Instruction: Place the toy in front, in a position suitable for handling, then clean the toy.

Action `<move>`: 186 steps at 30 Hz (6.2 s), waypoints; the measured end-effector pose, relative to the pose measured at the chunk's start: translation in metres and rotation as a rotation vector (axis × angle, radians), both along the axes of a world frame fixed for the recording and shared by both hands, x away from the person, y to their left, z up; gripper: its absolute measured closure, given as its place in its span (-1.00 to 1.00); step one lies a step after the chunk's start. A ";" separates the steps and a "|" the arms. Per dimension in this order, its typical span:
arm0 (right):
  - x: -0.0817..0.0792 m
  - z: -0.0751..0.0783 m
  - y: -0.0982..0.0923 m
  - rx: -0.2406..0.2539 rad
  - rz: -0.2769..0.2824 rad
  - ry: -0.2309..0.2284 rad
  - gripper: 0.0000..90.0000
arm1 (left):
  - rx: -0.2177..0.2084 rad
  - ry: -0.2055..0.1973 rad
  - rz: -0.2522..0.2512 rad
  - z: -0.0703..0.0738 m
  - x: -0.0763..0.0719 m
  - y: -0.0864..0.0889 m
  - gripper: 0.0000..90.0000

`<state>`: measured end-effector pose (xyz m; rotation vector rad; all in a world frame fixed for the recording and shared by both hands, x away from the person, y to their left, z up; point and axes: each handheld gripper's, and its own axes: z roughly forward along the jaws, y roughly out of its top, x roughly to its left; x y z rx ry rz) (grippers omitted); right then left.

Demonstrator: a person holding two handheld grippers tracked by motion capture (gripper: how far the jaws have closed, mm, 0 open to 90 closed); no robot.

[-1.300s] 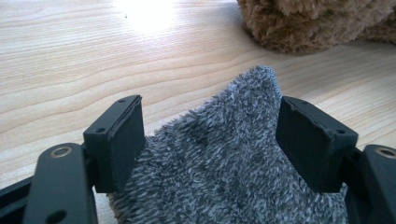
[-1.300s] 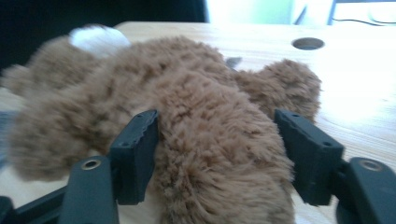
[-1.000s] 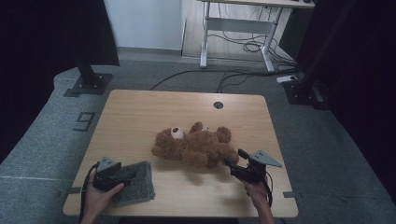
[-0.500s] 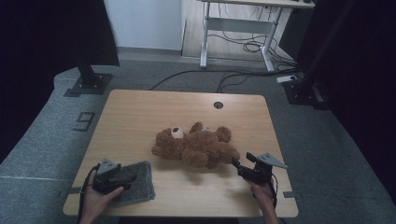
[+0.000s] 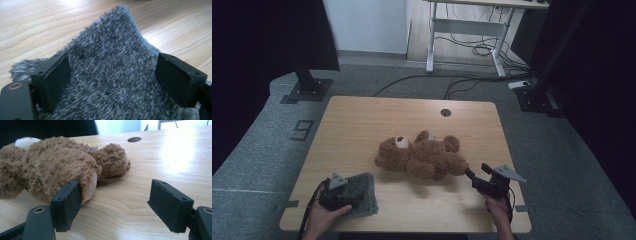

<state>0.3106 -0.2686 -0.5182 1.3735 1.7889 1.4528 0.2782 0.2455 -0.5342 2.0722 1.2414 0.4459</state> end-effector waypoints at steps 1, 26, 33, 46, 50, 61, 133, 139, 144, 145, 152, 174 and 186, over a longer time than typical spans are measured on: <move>0.000 0.000 0.000 -0.002 0.000 0.000 -0.43 | 0.003 0.002 0.007 -0.003 0.001 -0.001 -0.70; -0.001 0.000 0.002 -0.019 -0.007 0.006 -0.42 | -0.027 -0.039 -0.029 -0.004 0.002 0.008 0.63; -0.005 0.010 0.004 0.008 0.035 -0.016 -0.44 | -0.123 -0.097 -0.062 0.012 -0.002 0.009 0.66; 0.023 0.009 0.045 -0.009 0.170 0.026 -0.51 | -0.238 -0.205 -0.153 0.049 -0.001 -0.024 0.66; 0.034 0.005 0.059 -0.032 0.181 0.046 -0.51 | -0.253 -0.246 -0.213 0.067 0.008 -0.051 0.66; 0.037 0.005 0.066 -0.074 0.148 0.027 0.11 | -0.271 -0.242 -0.327 0.090 0.043 -0.114 0.66; 0.029 -0.005 0.057 -0.081 0.212 -0.006 0.32 | -0.155 -0.085 -0.421 0.075 0.088 -0.234 0.66; 0.029 -0.005 0.057 -0.085 0.226 -0.011 0.33 | -0.152 -0.108 -0.373 0.073 0.085 -0.200 0.66; 0.028 -0.004 0.056 -0.085 0.229 -0.011 0.33 | -0.137 -0.114 -0.275 0.065 0.087 -0.149 0.66; 0.028 -0.005 0.056 -0.084 0.230 -0.010 0.33 | -0.159 -0.104 -0.269 0.063 0.088 -0.139 0.66; 0.026 -0.005 0.057 -0.095 0.237 -0.010 0.33 | -0.189 -0.131 -0.247 0.062 0.075 -0.097 0.68; 0.028 -0.006 0.055 -0.084 0.240 -0.008 0.32 | -0.093 -0.078 -0.028 0.034 0.086 -0.024 0.67; 0.028 -0.006 0.054 -0.077 0.246 -0.007 0.32 | -0.156 -0.173 -0.118 0.083 0.085 -0.056 0.67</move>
